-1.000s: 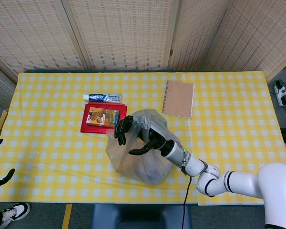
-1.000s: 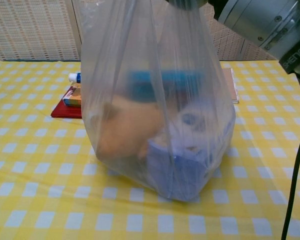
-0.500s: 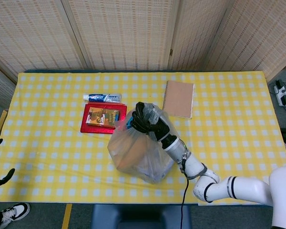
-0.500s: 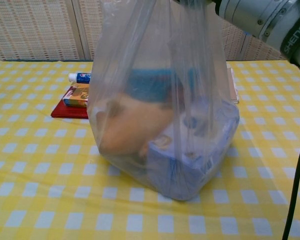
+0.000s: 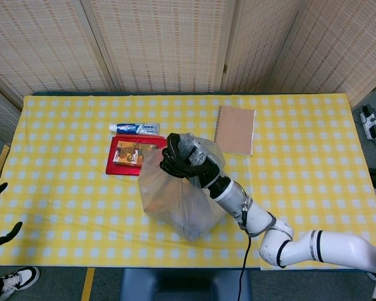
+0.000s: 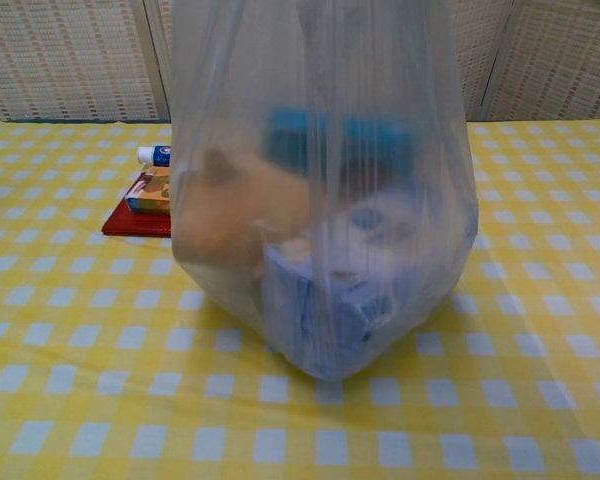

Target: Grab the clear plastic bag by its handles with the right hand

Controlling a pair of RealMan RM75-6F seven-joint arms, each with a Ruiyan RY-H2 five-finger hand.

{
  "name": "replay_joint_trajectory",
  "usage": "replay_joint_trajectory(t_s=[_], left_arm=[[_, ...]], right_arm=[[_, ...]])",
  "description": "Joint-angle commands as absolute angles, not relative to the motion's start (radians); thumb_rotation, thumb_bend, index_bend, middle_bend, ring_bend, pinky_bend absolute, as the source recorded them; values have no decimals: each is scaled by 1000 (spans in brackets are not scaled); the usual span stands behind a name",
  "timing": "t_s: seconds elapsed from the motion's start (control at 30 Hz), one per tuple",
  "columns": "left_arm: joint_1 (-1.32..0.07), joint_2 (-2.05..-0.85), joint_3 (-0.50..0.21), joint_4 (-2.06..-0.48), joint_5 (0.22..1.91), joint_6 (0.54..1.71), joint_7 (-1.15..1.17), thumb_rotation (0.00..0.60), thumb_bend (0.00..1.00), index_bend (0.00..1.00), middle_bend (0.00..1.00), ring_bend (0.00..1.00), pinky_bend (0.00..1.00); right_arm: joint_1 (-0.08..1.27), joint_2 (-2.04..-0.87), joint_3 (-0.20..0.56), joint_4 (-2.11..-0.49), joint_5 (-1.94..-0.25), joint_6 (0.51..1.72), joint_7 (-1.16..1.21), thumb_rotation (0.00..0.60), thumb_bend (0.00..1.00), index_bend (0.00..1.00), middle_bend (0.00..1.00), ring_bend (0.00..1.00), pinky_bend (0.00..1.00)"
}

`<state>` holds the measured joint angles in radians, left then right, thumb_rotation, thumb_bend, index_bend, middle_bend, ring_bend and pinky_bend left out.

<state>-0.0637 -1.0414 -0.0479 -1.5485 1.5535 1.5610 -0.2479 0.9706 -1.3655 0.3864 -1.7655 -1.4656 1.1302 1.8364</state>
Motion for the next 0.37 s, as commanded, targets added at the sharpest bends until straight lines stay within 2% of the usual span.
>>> replay_joint_trajectory(t_s=[0.03, 0.2, 0.37], left_arm=[[-65, -1042, -47, -1549, 1553, 1557, -246, 600, 319, 0, 25, 17, 50], [-70, -1043, -47, -1549, 1548, 1545, -244, 600, 320, 0, 25, 17, 49], [-72, -1045, -44, -1553, 1552, 1543, -235, 600, 319, 0, 25, 17, 50]], right_arm=[[969, -1305, 439, -1831, -1491, 1142, 1847, 600, 585, 812, 863, 1000, 976], [953, -1236, 489, -1907, -1477, 1154, 1816, 600, 585, 815, 863, 1000, 976], [941, -1213, 502, -1937, -1448, 1144, 1794, 600, 585, 815, 863, 1000, 976]])
